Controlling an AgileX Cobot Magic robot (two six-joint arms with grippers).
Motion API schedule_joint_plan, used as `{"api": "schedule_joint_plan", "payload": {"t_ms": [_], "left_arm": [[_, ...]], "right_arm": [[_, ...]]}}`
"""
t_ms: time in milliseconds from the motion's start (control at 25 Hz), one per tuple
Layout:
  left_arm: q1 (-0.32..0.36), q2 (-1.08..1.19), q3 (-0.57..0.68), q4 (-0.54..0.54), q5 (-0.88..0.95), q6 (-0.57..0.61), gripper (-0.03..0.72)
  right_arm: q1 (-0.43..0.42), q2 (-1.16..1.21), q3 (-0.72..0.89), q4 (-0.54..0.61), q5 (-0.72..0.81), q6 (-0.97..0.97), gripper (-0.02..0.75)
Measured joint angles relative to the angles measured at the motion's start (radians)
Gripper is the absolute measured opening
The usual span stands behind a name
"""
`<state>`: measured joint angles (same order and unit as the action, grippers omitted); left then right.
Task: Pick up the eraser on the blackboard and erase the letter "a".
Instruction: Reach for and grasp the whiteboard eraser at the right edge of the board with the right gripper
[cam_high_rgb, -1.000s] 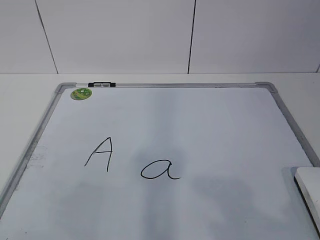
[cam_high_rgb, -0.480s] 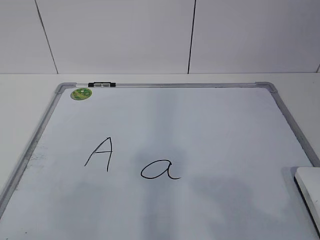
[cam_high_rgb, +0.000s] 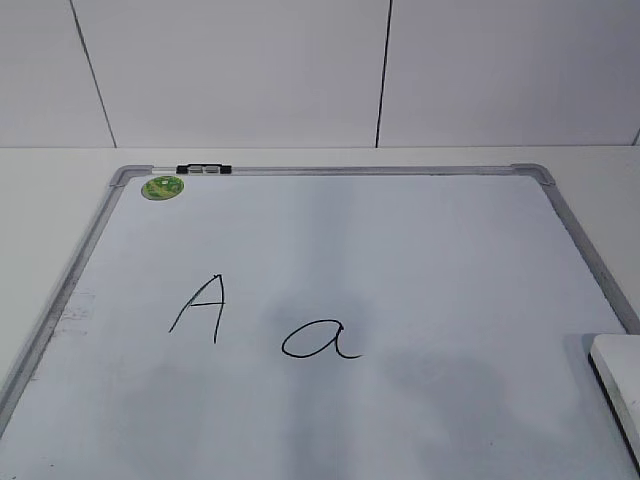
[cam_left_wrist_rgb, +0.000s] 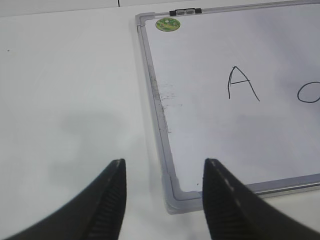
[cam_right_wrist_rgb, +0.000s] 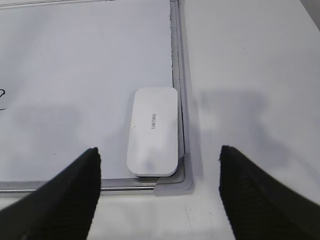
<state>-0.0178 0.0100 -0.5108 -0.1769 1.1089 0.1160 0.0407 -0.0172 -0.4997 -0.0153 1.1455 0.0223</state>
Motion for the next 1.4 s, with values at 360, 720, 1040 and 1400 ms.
{"api": "schedule_joint_plan", "payload": {"t_ms": [360, 720, 1040, 1400], "left_arm": [[0.0, 0.0, 0.0, 0.0, 0.0, 0.0, 0.371], [0.0, 0.0, 0.0, 0.0, 0.0, 0.0, 0.371], [0.0, 0.0, 0.0, 0.0, 0.0, 0.0, 0.371], [0.0, 0.0, 0.0, 0.0, 0.0, 0.0, 0.371]], "right_arm": [[0.0, 0.0, -0.009, 0.037, 0.004, 0.0, 0.589], [0.0, 0.233, -0.107, 0.045, 0.031, 0.0, 0.589], [0.0, 0.511, -0.198, 0.032, 0.074, 0.0, 0.589], [0.0, 0.722, -0.233, 0.041, 0.103, -0.002, 0.589]]}}
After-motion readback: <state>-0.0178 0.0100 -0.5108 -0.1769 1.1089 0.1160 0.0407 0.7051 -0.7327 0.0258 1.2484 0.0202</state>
